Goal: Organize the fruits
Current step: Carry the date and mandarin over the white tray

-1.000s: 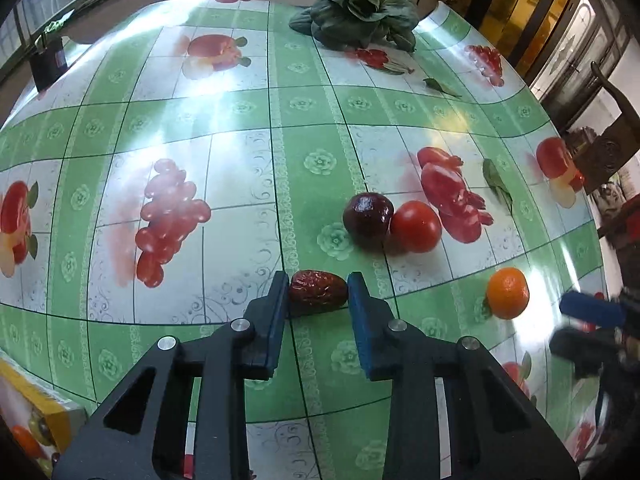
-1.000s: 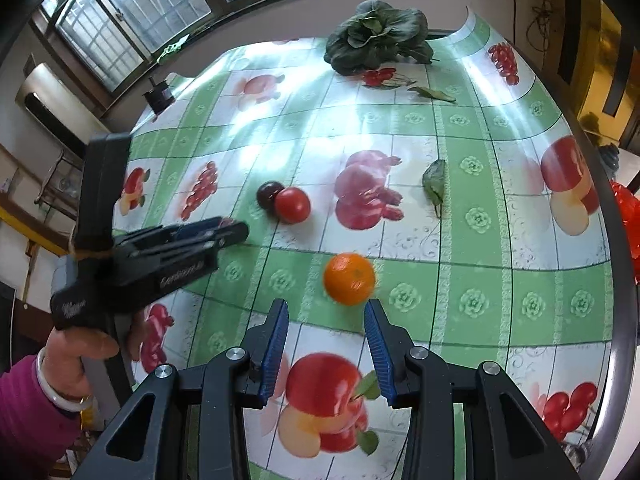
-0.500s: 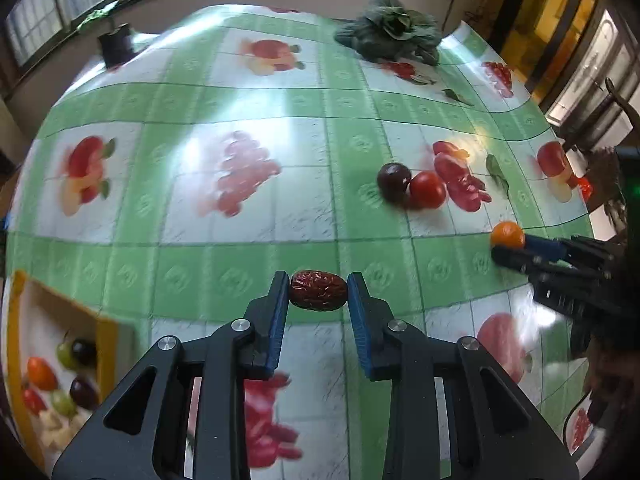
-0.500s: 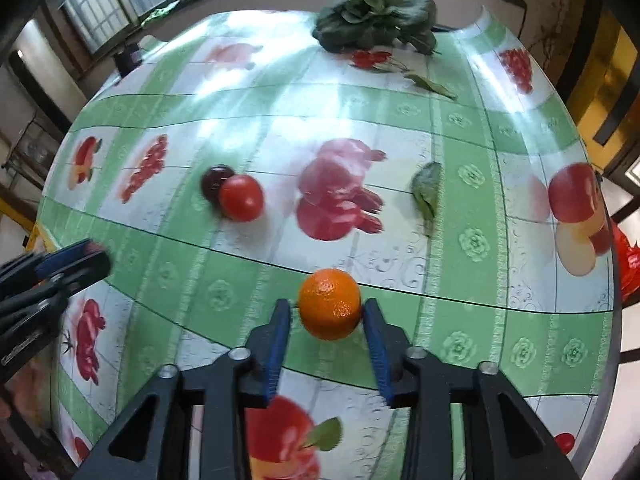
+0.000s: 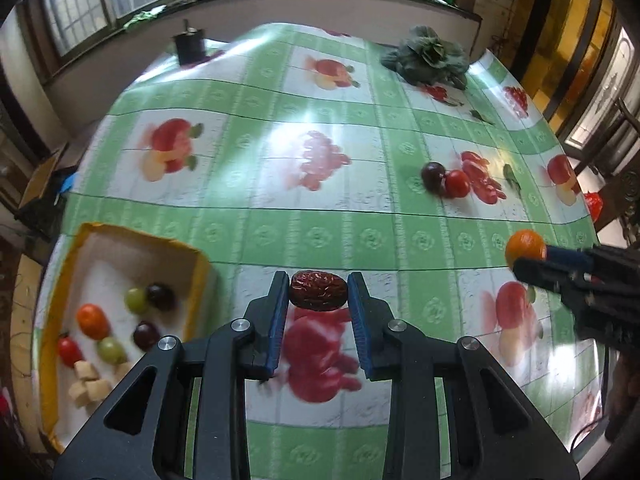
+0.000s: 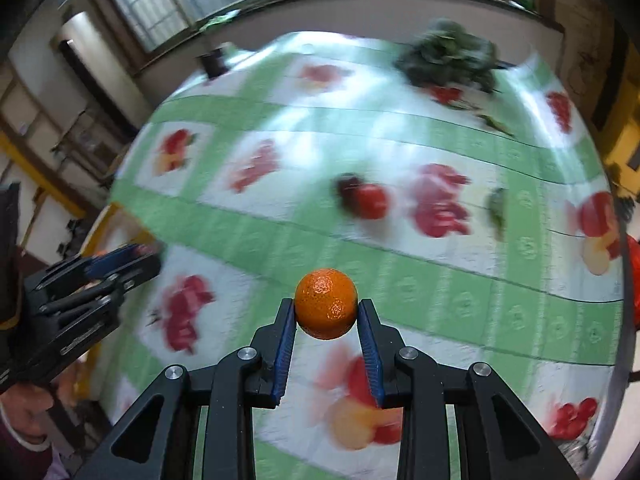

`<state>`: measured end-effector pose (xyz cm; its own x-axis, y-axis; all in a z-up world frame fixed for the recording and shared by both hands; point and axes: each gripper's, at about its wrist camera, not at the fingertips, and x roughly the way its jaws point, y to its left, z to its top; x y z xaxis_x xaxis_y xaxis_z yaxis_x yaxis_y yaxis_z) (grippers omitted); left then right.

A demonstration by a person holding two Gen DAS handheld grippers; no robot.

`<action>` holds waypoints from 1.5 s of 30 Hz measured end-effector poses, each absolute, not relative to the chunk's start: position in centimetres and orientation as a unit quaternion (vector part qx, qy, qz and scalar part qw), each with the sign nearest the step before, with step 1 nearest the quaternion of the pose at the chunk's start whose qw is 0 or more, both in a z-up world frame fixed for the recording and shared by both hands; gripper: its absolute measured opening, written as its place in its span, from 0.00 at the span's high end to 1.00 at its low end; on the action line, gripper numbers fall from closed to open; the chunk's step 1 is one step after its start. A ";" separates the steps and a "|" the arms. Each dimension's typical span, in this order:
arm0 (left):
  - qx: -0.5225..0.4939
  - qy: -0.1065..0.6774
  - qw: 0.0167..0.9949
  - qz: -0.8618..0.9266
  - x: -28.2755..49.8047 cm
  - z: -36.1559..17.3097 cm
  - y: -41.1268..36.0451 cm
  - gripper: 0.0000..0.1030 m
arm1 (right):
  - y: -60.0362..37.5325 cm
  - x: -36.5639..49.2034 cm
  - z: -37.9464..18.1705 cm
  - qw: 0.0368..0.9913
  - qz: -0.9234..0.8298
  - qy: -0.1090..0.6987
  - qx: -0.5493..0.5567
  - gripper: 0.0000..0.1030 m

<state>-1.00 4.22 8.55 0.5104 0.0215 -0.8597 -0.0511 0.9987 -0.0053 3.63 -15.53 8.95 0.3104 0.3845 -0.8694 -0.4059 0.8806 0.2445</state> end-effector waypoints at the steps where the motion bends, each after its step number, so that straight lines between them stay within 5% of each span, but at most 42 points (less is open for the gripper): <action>1: -0.015 0.494 0.869 0.026 -1.3 8.7 4.7 0.72 | -14.7 3.1 9.2 0.807 0.254 0.533 -0.009 0.71; 45: -0.091 0.506 0.832 0.208 -9.1 5.6 23.5 0.72 | 11.3 -3.6 7.8 0.699 0.456 0.535 -0.132 0.70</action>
<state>-9.10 23.47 5.63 0.4014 0.2536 -0.8801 -0.4372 0.8974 0.0591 -3.61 11.35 7.75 0.0126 0.4958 -0.8683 -0.7791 0.5492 0.3023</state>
